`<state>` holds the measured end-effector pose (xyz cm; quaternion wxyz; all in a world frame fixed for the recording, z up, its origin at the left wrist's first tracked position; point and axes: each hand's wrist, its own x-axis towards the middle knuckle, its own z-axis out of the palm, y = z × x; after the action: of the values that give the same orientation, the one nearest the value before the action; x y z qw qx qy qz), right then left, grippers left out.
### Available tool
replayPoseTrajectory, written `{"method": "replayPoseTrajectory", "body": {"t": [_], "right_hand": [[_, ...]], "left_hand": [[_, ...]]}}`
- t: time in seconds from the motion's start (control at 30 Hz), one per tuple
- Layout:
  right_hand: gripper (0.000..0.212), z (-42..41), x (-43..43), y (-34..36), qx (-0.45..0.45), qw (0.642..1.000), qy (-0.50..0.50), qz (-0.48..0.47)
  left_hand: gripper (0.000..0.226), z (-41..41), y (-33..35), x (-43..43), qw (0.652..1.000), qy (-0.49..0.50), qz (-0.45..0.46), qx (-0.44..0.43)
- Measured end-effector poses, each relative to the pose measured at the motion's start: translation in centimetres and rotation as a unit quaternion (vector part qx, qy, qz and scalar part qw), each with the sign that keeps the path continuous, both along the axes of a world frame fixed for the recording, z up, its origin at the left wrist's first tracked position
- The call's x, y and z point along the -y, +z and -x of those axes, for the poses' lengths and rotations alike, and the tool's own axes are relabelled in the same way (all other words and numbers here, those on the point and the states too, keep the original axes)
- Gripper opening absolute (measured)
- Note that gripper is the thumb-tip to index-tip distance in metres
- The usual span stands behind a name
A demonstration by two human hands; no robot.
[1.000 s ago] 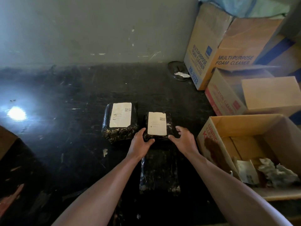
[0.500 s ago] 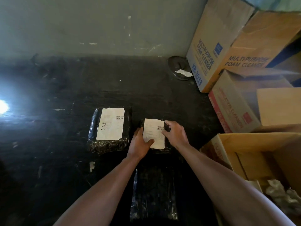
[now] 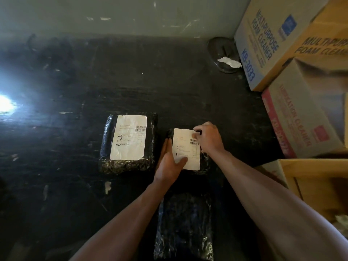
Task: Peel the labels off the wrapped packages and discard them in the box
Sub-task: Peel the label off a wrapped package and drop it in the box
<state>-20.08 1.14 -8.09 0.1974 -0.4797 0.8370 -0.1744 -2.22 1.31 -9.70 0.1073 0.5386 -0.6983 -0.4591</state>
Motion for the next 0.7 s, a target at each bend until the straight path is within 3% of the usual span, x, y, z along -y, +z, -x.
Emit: {"method": "replayPoseTrajectory", "body": {"t": [0.3, 0.7], "right_hand": [[0.007, 0.1, 0.7, 0.3, 0.043, 0.999, -0.024, 0.007], [0.009, 0.2, -0.6, 2.6, 0.101, 0.993, -0.007, 0.055]], "left_hand": [[0.096, 0.1, -0.2, 0.1, 1.000, 0.018, -0.003, -0.020], [0.095, 0.2, 0.2, 0.0, 1.000, 0.022, -0.001, -0.007]]}}
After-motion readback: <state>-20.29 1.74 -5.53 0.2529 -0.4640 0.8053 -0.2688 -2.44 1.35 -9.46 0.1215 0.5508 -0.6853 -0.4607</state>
